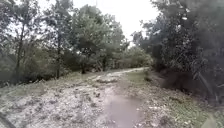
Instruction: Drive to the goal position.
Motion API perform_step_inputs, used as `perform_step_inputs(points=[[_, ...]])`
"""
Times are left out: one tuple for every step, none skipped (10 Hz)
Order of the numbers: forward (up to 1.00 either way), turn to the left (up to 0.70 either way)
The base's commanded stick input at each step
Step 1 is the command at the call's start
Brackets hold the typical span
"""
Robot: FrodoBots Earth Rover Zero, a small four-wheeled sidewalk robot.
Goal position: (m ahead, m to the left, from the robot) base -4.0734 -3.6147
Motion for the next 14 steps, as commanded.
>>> perform_step_inputs(points=[[0.0,0.7],[0.0,0.7],[0.0,0.7],[0.0,0.7],[0.0,0.7],[0.0,0.7],[0.0,0.7],[0.0,0.7],[0.0,0.7],[0.0,0.7],[0.0,0.7],[0.0,0.7],[0.0,0.7],[0.0,0.7]])
